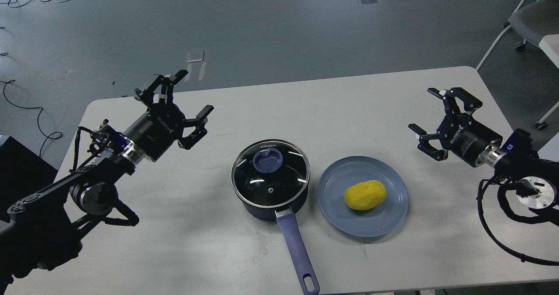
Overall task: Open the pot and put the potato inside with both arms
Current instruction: 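Move the left gripper toward the glass lid on the saucepan, then grasp the glass lid's knob with the left gripper, then lift the lid off and set it on the table beside the saucepan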
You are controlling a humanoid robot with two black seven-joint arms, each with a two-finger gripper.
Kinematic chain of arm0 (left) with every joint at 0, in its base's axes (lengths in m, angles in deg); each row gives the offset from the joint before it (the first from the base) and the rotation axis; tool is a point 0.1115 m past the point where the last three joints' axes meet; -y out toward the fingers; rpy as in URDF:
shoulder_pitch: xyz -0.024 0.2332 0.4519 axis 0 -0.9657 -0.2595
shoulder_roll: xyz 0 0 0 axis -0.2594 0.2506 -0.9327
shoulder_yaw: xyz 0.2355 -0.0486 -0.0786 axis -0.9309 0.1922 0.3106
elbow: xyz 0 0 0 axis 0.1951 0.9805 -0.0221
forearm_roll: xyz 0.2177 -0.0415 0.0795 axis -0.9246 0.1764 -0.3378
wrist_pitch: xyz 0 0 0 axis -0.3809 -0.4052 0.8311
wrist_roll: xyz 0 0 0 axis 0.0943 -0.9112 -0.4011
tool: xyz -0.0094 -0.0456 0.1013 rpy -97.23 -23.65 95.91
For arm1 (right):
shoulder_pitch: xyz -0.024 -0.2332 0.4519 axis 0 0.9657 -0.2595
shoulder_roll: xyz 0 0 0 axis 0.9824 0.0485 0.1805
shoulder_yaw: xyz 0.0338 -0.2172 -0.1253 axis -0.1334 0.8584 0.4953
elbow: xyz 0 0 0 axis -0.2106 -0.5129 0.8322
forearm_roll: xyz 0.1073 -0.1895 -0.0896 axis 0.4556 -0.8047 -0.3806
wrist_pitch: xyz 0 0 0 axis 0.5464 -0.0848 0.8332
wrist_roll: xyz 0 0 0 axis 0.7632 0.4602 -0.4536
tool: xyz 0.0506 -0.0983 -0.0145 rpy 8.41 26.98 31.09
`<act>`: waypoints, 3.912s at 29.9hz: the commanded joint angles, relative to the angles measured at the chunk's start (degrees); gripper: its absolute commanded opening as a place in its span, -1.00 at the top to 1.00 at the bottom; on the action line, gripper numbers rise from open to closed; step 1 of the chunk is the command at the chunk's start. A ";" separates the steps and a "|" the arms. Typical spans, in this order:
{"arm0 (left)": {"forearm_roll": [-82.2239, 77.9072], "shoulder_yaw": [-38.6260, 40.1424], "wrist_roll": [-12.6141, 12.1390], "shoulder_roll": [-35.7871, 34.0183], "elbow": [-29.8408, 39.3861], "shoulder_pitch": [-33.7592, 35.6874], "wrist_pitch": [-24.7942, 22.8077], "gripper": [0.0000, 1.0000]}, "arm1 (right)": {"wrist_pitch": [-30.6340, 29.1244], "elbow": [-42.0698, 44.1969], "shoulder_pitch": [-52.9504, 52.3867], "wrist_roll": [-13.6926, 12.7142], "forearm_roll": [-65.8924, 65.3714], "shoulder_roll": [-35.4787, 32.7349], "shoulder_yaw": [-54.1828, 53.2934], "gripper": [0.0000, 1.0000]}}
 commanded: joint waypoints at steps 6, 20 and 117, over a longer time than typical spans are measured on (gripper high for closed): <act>-0.22 -0.02 0.00 -0.11 0.03 -0.37 -0.33 -0.96 | 0.01 0.10 -0.09 0.00 -0.07 0.12 0.08 -0.94; -13.72 3.83 0.00 -7.92 2.82 3.24 -0.33 -0.96 | 0.01 0.01 -0.09 0.00 -0.07 0.12 0.17 -0.94; -113.08 -0.20 0.00 -16.81 14.37 2.02 24.76 0.16 | 0.01 0.01 0.09 0.00 -1.03 0.99 0.43 -0.95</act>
